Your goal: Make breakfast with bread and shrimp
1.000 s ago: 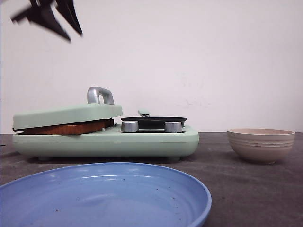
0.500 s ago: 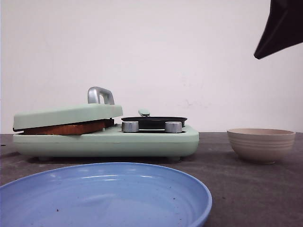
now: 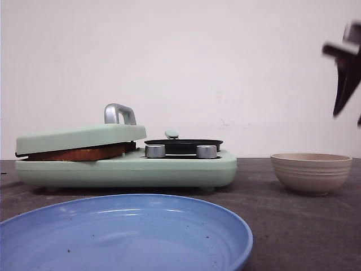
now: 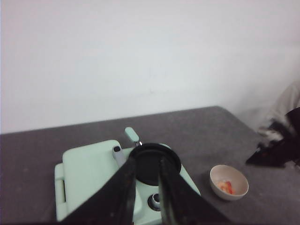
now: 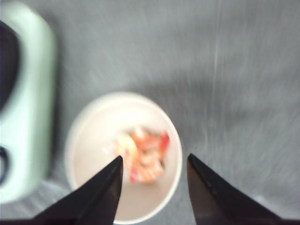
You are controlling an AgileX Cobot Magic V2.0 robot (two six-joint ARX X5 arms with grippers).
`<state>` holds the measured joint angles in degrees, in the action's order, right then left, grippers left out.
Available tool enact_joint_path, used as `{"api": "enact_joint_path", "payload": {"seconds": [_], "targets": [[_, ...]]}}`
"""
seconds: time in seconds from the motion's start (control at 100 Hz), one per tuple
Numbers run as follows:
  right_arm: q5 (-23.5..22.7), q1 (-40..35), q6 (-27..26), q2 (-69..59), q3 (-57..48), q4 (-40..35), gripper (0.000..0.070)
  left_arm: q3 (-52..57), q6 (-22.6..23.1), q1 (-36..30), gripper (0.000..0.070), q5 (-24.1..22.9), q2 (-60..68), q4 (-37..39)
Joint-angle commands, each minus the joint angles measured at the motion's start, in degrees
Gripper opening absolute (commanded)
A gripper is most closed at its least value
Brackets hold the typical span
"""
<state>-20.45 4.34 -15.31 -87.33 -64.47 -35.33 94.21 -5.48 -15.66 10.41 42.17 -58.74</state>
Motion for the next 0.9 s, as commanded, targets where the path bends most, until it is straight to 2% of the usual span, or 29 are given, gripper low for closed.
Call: {"api": "enact_joint_path", "payload": {"seconds": [0.0, 0.14, 0.54, 0.59, 0.68, 0.73, 0.85, 0.89], "targets": [[-1.3, 0.4, 0.7, -2.4, -0.8, 0.4, 0.0268, 1.0, 0.7, -0.2, 0.0004, -0.3, -0.3, 0.4], [-1.7, 0.4, 0.8, -6.1, -0.8, 0.9, 0.0267, 1.0, 1.8, -0.2, 0.0004, -2.7, -1.0, 0.4], [-1.6, 1.2, -0.8, -13.5, -0.8, 3.3, 0.0264, 1.0, 1.5, -0.2, 0.0004, -2.7, -1.0, 0.4], [-1.7, 1.2, -0.9, -14.2, -0.8, 3.7, 0.0221, 1.0, 1.4, -0.2, 0.0004, -2.7, -1.0, 0.4], [-2.4, 1.4, -1.0, -15.3, -0.8, 3.8, 0.0061, 1.0, 1.4, -0.2, 0.0004, -2.7, -0.9, 0.4], [-3.0, 1.4, -1.0, -15.8, -0.8, 3.8, 0.0034, 1.0, 1.4, -0.2, 0.0004, -2.7, -0.9, 0.4], [-5.0, 1.4, -1.0, -16.5, -0.8, 3.8, 0.0029, 1.0, 1.4, -0.2, 0.0004, -2.7, -0.9, 0.5], [-5.3, 1.4, -1.0, -16.7, -0.8, 3.9, 0.0, 1.0, 1.4, -0.2, 0.0004, -2.7, -0.9, 0.5]]}}
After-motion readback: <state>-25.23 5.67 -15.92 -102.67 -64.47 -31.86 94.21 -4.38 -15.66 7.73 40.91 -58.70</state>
